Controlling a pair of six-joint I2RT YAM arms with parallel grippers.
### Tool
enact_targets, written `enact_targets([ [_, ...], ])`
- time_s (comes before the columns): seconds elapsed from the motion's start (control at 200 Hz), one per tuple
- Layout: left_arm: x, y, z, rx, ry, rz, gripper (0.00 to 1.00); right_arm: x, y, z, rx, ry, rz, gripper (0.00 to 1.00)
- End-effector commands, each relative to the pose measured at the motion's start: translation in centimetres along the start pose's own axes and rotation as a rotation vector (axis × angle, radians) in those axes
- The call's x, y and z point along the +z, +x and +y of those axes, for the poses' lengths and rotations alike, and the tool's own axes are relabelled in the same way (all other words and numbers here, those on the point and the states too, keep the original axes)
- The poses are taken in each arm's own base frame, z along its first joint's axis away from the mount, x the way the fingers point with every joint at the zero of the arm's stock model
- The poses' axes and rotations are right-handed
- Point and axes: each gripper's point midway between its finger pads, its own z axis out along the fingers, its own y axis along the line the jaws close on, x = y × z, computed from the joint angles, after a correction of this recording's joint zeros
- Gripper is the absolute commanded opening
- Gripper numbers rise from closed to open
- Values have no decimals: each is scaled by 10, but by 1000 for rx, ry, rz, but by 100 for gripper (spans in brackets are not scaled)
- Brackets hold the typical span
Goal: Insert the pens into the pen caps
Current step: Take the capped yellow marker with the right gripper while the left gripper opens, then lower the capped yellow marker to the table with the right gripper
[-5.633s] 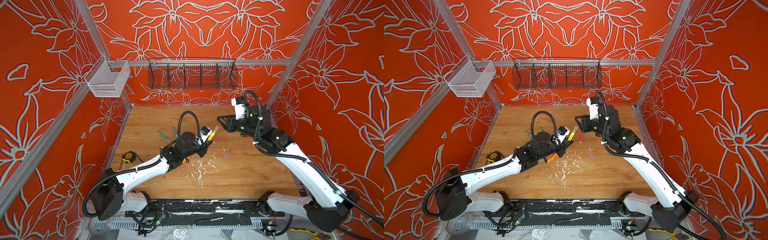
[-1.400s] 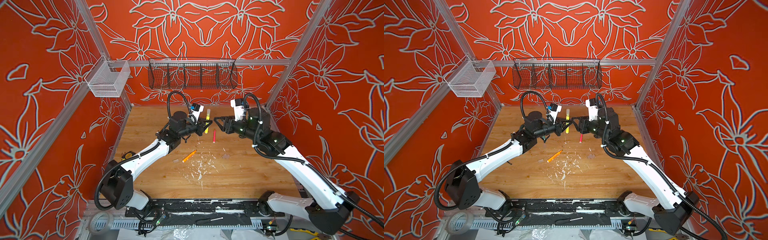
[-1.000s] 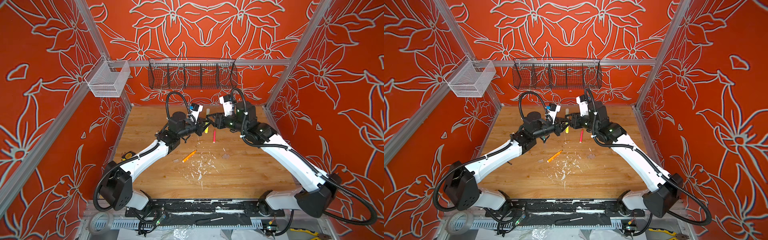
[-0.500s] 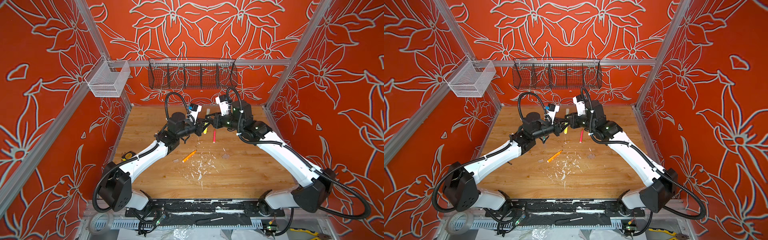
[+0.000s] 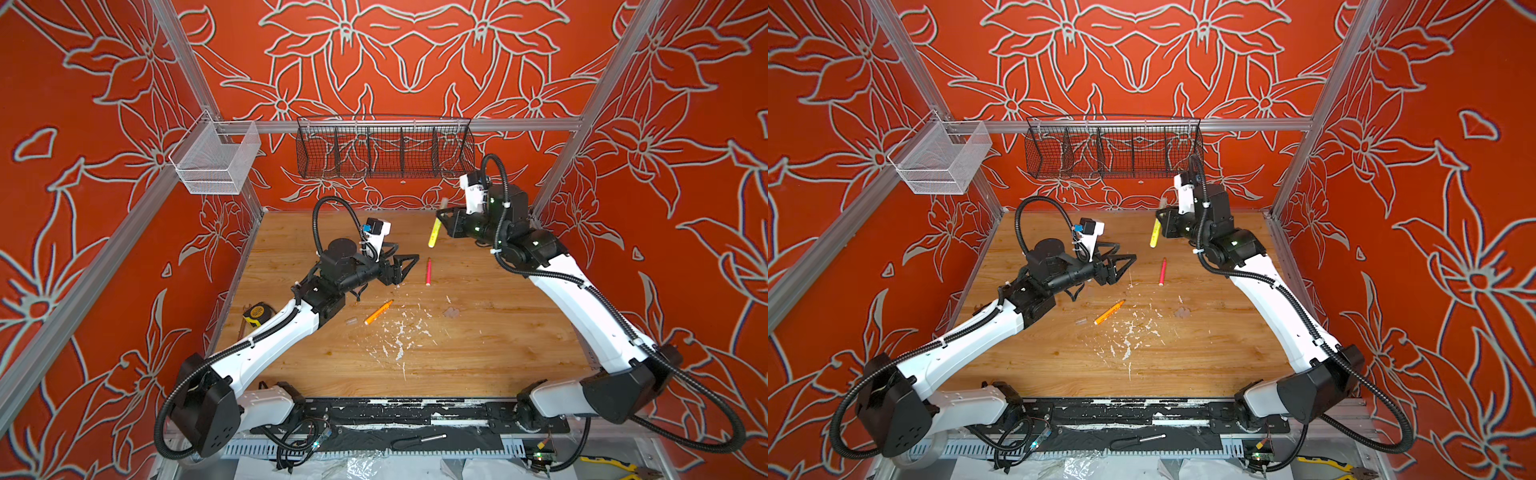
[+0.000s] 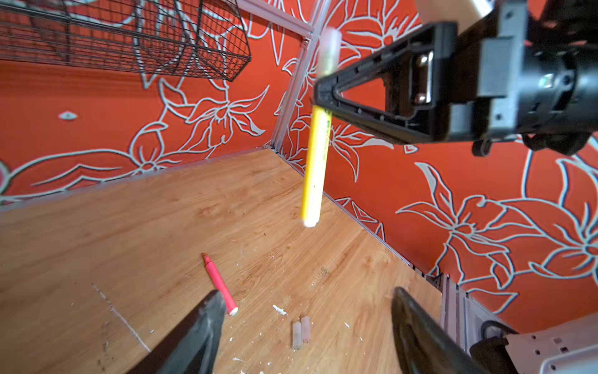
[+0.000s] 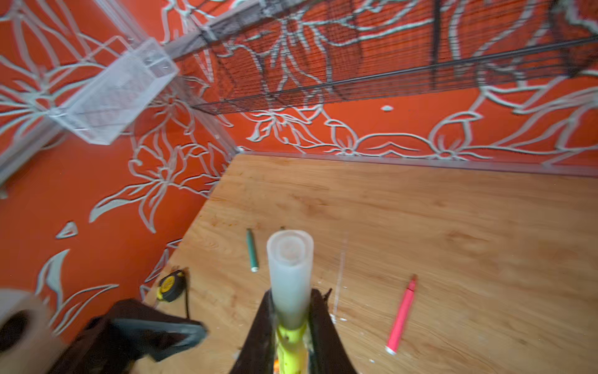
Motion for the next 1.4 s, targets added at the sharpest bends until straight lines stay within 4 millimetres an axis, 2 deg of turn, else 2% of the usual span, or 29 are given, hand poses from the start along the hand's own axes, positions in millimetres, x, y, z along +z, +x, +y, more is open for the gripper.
enact_targets([
  [0.0,-7,-1,33,29,-202,-1,80,15,53,-70,-9,228,256,0],
  [0.04,-7,-1,41,20,-250,6,80,19,68,-94,-17,311,323,0],
  [0.13,-5,2,52,0,-305,39,80,29,102,-129,18,372,466,0],
  [0.28,-6,4,55,-14,-325,44,80,47,143,-167,60,449,625,0],
  [0.445,-7,6,56,-23,-329,50,80,64,177,-197,99,492,755,0],
  [0.595,-8,6,55,-24,-326,49,80,68,183,-220,100,564,790,0],
  [0.686,-9,4,55,-22,-330,45,80,72,189,-227,90,574,815,1],
  [0.936,-11,3,54,-16,-329,41,80,90,222,-240,118,576,921,3],
  [1.086,-13,1,54,-11,-329,34,80,100,228,-245,133,579,929,4],
  [1.271,-11,4,52,-23,-313,42,80,104,232,-248,141,587,950,11],
  [1.396,-10,4,50,-28,-306,44,80,104,237,-250,152,597,963,21],
])
